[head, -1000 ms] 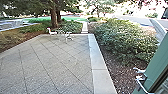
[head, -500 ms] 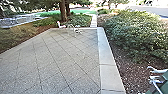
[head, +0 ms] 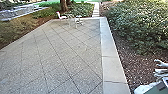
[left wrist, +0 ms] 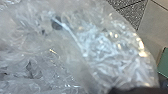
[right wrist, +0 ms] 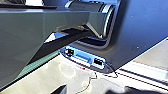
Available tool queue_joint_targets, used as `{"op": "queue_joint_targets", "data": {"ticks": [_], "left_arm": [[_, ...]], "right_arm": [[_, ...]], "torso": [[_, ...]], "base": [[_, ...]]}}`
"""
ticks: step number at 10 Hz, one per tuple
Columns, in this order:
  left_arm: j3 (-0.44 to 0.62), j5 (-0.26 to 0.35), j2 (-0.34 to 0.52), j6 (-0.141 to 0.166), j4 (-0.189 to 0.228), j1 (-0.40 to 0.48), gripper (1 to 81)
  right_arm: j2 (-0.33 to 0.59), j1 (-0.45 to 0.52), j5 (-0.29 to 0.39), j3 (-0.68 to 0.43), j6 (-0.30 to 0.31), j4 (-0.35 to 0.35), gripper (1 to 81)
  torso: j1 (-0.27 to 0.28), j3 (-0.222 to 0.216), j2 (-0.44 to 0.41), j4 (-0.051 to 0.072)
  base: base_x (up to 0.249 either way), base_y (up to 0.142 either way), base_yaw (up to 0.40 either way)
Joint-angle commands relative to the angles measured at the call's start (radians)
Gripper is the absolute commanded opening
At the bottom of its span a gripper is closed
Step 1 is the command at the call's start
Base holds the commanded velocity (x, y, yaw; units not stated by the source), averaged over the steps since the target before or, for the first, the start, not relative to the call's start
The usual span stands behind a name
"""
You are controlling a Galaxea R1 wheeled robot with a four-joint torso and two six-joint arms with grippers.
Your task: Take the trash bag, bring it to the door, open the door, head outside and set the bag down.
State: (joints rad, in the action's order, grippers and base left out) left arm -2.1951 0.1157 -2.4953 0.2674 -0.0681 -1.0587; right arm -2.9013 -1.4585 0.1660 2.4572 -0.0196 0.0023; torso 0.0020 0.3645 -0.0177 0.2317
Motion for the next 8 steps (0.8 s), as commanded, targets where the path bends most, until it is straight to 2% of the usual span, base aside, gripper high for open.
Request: {"op": "queue_joint_targets", "data": {"ticks": [1, 3, 4, 7, 8], "left_arm": [[-0.015, 0.093, 0.081, 0.007, -0.039, 0.091, 1.0], [-0.009, 0.102, 0.101, 0.007, -0.042, 0.102, 1.0], [-0.011, 0.102, 0.104, 0.007, -0.044, 0.102, 81.1], [-0.014, 0.102, 0.076, 0.006, -0.033, 0.076, 81.1], [-0.017, 0.102, 0.046, -0.002, -0.029, 0.043, 81.1]], "right_arm": [[-0.017, 0.008, 0.084, -0.021, -0.005, 0.001, 81.1], [-0.017, 0.006, 0.084, -0.02, -0.005, 0.002, 81.1], [-0.017, 0.005, 0.084, -0.018, -0.005, 0.002, 81.1], [-0.017, 0.003, 0.083, -0.015, -0.005, 0.008, 81.1], [-0.017, 0.0, 0.078, -0.014, -0.005, 0.008, 81.1]], "torso": [[0.0, -0.002, 0.0, 0.0], [0.0, 0.003, 0.0, 0.0], [0.0, 0.003, 0.0, 0.0], [0.0, 0.003, 0.0, 0.0], [0.0, -0.076, 0.0, 0.0]], "base": [[0.0, 0.0, 0.0], [0.0, 0.0, 0.0], [0.0, 0.0, 0.0], [0.0, 0.0, 0.0], [0.0, 0.0, 0.0]]}}
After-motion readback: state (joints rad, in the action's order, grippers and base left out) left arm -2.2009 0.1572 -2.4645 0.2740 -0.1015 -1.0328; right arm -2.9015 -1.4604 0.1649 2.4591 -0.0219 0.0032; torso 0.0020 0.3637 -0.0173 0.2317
